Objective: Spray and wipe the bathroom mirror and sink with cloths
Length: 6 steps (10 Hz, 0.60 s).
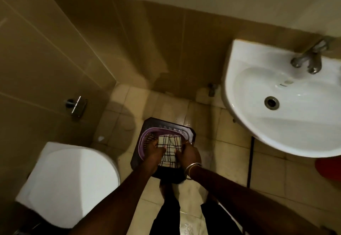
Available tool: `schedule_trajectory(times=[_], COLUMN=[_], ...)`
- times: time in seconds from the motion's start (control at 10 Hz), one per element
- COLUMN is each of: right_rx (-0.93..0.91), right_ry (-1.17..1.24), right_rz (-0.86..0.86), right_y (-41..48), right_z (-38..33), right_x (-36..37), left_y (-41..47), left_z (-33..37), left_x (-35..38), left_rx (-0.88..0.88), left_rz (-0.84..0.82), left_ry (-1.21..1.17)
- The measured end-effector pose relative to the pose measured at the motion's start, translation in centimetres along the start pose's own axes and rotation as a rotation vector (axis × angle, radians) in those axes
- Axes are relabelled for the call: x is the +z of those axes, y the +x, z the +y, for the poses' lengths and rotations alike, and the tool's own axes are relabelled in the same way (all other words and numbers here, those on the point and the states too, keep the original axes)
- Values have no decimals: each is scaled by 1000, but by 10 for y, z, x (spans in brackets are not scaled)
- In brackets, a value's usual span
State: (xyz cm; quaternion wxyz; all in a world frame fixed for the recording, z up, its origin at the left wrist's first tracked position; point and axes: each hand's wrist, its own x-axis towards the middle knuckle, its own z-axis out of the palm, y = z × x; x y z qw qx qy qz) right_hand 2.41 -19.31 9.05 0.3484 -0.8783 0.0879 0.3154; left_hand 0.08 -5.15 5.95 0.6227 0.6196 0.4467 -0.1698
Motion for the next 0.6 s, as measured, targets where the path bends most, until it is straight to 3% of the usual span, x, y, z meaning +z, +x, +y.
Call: schedule_trajectory(times=[0.2,0.4,0.5,0.6], right_rx=[49,151,120,3], right_ry=[-271,-344,-372,-293], right_rz=[-42,-196,-261,-147], right_y=[58,87,80,73], right_z=[7,18,5,8], right_x=[23,55,48,49], left_y=[65,94,94,84], left_z=[-22,-45,-49,-52], left_x=[5,13,9,7], left_rx=[0,-10,-4,129], left_rz=[-52,-40,-60,-13], left_ry=[83,193,282,331])
